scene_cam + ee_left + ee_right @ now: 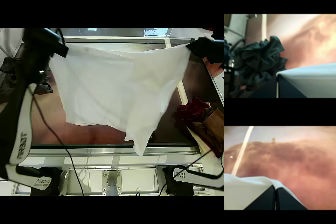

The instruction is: Fold the shirts.

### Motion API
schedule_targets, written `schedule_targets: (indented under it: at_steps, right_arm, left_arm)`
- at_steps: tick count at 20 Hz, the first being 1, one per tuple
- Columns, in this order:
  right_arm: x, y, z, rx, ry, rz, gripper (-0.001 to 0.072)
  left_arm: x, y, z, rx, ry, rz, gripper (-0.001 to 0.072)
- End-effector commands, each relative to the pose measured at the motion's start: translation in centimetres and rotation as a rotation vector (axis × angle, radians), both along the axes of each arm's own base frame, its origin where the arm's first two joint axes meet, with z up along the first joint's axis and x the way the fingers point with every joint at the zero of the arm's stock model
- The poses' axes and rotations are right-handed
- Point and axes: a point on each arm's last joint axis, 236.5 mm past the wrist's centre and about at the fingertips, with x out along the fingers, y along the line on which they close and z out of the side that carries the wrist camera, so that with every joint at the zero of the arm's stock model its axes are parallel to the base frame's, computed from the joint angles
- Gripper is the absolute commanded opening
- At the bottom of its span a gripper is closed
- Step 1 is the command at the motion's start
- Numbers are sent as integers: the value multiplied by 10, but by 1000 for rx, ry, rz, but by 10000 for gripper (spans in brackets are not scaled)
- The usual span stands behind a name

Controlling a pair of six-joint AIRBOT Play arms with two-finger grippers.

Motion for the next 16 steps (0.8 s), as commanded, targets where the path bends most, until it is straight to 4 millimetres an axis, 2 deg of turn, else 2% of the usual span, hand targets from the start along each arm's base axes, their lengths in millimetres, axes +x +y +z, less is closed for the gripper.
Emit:
schedule_targets:
  at_steps: [1,2,3,4,5,6,8,10,13,14,16]
  right_arm:
    - [69,8,-89,81,82,-43,36]
    - [85,19,-106,88,77,-54,128]
    - [100,28,-118,93,59,-71,378]
    - [111,38,-123,95,36,-83,510]
    - [118,45,-124,90,9,-94,518]
    - [121,49,-120,75,-14,-96,517]
    - [117,43,-109,32,-36,-95,514]
    - [100,16,-96,-61,-24,-94,485]
    - [47,-53,-73,-217,74,-155,485]
    - [24,-77,-67,-256,117,-183,485]
    - [-15,-113,-61,-282,192,-230,485]
  left_arm:
    - [53,-9,-104,-61,118,-33,91]
    - [65,-18,-114,-66,103,-62,395]
    - [76,-27,-118,-83,69,-83,720]
    - [82,-30,-114,-101,33,-90,697]
    - [87,-26,-103,-90,-11,-79,697]
    - [89,-14,-84,-40,-53,-50,697]
    - [79,19,-42,57,-109,21,696]
    - [55,53,2,32,-158,100,696]
    - [-1,124,67,-29,-227,261,696]
    - [-23,144,77,-71,-230,309,696]
    - [-62,167,73,-212,-203,371,696]
